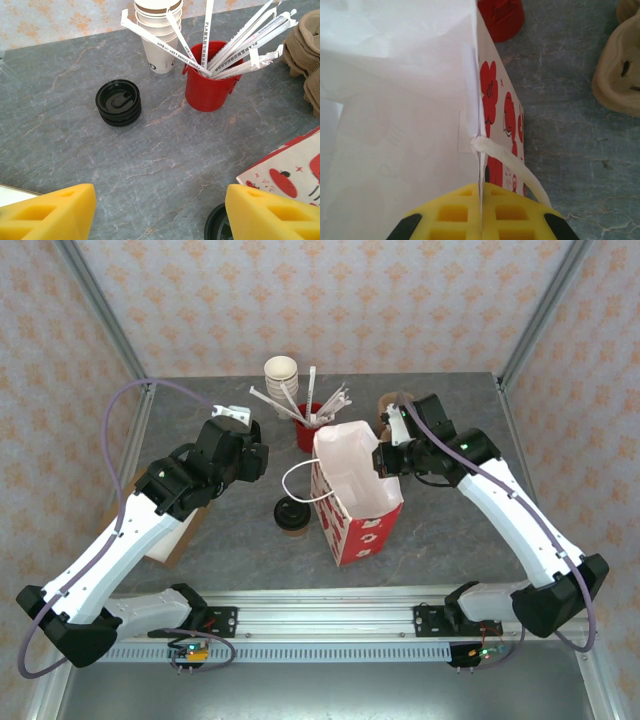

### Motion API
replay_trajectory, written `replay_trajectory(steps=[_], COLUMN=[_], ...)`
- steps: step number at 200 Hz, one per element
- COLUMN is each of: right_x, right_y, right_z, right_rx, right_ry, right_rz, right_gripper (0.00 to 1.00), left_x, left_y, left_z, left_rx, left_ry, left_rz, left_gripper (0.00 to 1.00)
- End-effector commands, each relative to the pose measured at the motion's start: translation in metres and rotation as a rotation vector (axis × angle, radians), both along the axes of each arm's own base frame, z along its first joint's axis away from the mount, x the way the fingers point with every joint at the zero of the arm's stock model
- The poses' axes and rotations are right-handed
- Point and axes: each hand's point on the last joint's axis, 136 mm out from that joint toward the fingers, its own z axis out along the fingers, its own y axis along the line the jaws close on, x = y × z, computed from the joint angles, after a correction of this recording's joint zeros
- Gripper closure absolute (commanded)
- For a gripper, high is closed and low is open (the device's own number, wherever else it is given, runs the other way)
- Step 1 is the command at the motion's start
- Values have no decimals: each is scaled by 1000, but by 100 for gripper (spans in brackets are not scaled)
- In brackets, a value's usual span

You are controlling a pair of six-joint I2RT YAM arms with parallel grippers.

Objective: Pack the takeout coffee

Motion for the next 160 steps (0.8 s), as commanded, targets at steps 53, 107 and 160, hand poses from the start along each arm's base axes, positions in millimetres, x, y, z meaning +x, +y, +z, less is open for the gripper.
replay_trajectory(steps=[53,107,160], right_x=[25,19,45], right_y=[16,-7,-73], right_z=[-16,37,78], right_rx=[-16,-36,-46], right_ry=[-22,-148,-269], right_rz=[6,-47,-312], right_gripper=[97,41,25], left_x=[2,0,1], left_y=[6,4,-19], left_z=[1,2,10], left_rx=[10,-8,-136], left_ry=[-15,-15,-22], left_rz=[22,12,-53], left_gripper=[30,30,30])
